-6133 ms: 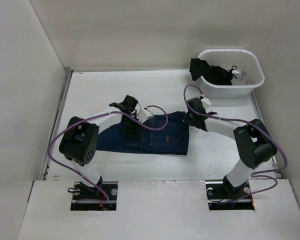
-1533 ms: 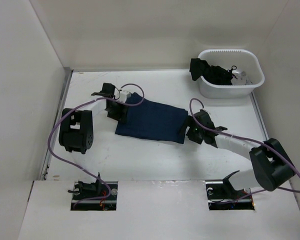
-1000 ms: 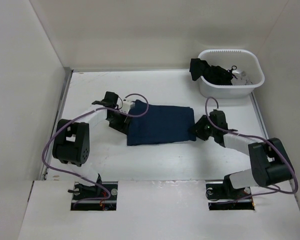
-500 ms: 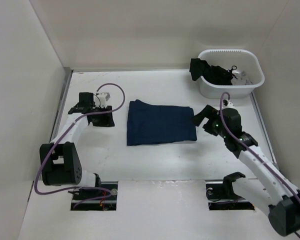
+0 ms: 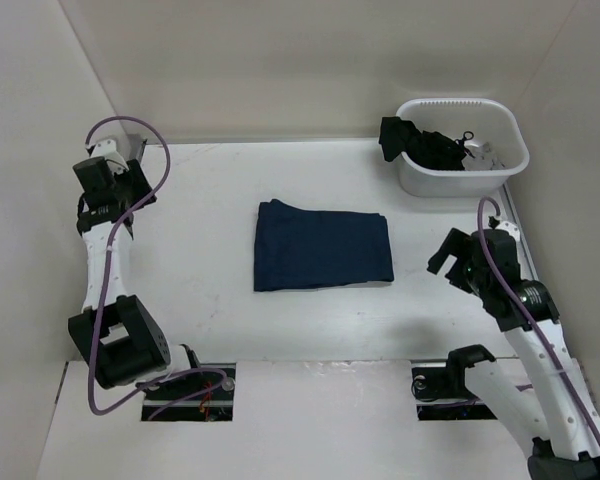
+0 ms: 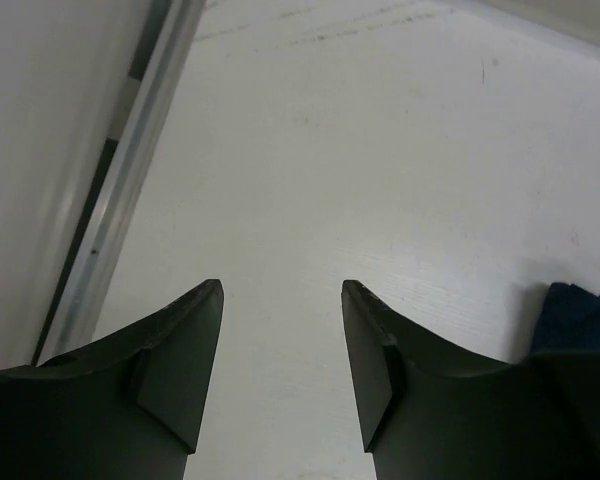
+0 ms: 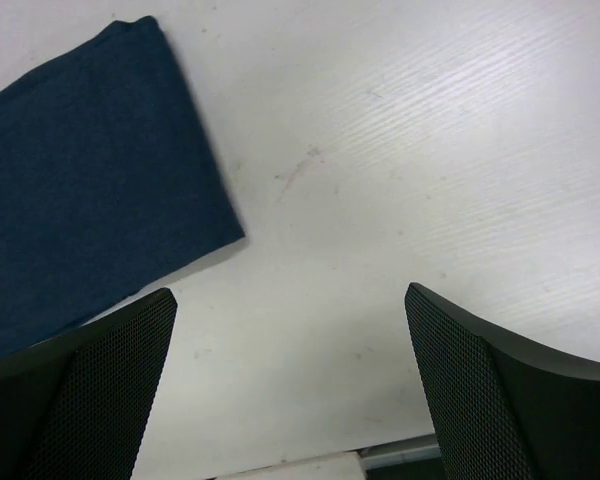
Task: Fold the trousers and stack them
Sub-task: Fold the trousers
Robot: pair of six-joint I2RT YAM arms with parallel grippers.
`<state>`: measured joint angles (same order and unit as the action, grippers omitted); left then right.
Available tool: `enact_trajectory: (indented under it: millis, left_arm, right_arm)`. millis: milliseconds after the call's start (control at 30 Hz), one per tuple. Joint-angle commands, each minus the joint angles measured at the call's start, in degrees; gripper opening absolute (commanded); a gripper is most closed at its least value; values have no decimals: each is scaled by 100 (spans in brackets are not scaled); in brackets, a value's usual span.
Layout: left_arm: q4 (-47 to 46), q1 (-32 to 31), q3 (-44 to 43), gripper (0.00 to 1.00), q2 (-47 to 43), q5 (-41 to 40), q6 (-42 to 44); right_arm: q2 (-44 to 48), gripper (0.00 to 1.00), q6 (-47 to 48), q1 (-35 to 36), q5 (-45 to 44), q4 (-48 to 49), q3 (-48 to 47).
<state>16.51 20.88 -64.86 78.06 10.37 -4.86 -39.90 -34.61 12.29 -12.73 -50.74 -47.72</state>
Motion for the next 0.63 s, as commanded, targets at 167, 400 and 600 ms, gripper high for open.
enact_trajectory:
  millis: [167, 400, 600]
  left_arm:
    - [-438, 26, -202, 50, 33, -149, -59]
    - [-465, 8, -159, 49, 42, -167, 108]
    - [-482, 61, -27, 49, -10, -176, 196]
  right_arm:
    - [290, 100, 262, -267, -230, -401, -62]
    - [255, 100, 402, -337, -291, -305, -132]
    - [167, 100, 560, -627, -238, -129, -167]
